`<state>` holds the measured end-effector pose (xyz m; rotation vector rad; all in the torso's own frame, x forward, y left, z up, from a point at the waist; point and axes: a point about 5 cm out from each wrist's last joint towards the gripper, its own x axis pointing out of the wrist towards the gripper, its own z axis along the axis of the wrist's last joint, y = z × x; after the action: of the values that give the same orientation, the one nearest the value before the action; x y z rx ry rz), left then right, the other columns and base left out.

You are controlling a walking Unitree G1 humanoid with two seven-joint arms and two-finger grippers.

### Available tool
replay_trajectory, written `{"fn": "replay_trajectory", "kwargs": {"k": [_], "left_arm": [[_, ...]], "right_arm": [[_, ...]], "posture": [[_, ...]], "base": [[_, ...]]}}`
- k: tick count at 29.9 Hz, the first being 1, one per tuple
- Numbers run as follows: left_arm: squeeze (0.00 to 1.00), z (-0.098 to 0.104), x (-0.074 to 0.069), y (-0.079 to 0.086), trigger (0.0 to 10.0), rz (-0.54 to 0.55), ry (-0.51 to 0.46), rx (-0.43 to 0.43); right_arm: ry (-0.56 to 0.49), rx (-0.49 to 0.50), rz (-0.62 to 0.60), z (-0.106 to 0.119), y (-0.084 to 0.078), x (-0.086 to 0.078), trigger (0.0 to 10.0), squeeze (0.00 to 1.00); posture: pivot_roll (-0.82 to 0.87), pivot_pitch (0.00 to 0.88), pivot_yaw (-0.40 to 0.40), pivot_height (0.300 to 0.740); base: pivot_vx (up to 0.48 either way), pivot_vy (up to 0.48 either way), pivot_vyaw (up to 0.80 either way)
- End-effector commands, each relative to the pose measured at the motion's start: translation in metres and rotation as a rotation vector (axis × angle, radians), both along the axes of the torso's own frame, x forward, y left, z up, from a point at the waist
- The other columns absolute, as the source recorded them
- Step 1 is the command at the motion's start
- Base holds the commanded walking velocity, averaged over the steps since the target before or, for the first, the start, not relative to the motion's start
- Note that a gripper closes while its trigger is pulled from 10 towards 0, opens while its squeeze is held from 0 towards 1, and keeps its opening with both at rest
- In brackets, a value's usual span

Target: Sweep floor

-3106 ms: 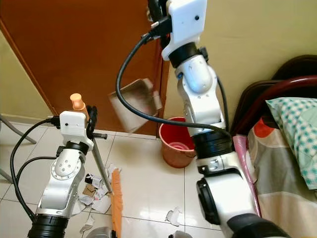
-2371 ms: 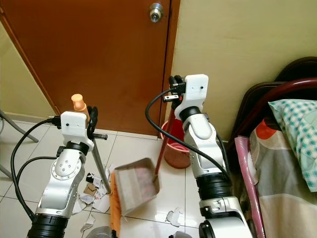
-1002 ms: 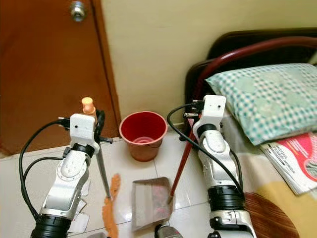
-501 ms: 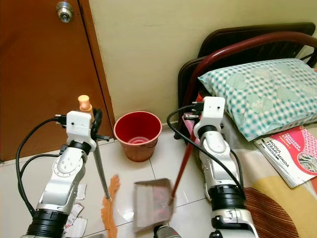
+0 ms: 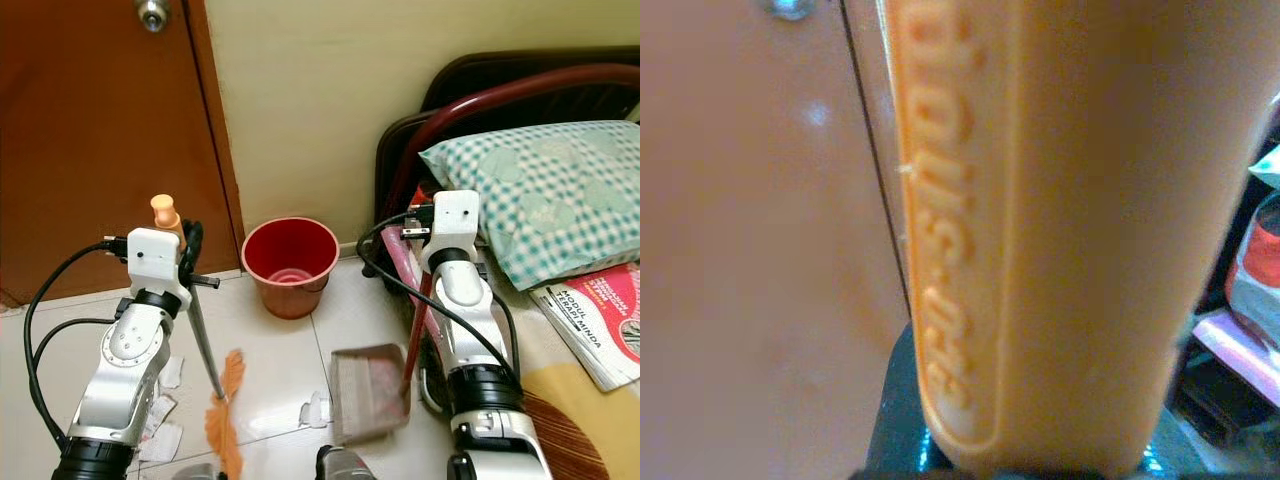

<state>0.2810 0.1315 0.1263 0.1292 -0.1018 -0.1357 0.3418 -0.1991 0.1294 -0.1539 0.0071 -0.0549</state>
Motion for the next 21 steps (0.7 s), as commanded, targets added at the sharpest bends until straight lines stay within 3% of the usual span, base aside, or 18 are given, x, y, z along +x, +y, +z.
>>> {"fn": "replay_trajectory", "kwargs": {"k": [1,9,10,11,16,21], "left_arm": [[0.00,-0.008,-0.003,-0.001,10.0,-0.006,0.051,0.009],[0.00,0.001,-0.010,0.004,10.0,0.029,0.036,0.008],[0.00,-0.002,-0.015,0.008,10.0,0.043,0.050,0.014],[0.00,-0.002,-0.015,0.008,10.0,0.043,0.050,0.014],[0.00,-0.003,-0.021,0.010,10.0,0.055,0.065,0.017],[0.00,0.000,-0.020,0.010,10.0,0.058,0.063,0.020]], "right_arm": [[-0.017,-0.064,0.004,0.003,0.002,0.003,10.0,0.00],[-0.055,-0.228,0.097,-0.001,0.033,0.001,10.0,0.00],[-0.069,-0.228,0.115,-0.002,0.046,0.001,10.0,0.00],[-0.069,-0.228,0.115,-0.002,0.046,0.001,10.0,0.00],[-0.109,-0.166,0.175,-0.001,0.081,-0.001,10.0,0.00],[-0.135,-0.090,0.222,0.002,0.098,-0.003,10.0,0.00]], "posture": [[0.04,0.180,-0.016,0.740],[0.08,0.223,-0.030,0.740],[0.08,0.231,-0.032,0.740],[0.08,0.231,-0.032,0.740],[0.10,0.242,-0.033,0.740],[0.10,0.243,-0.033,0.740]], "base": [[0.000,0.000,0.00],[0.000,0.000,0.00],[0.000,0.000,0.00],[0.000,0.000,0.00],[0.000,0.000,0.00],[0.000,0.000,0.00]]}}
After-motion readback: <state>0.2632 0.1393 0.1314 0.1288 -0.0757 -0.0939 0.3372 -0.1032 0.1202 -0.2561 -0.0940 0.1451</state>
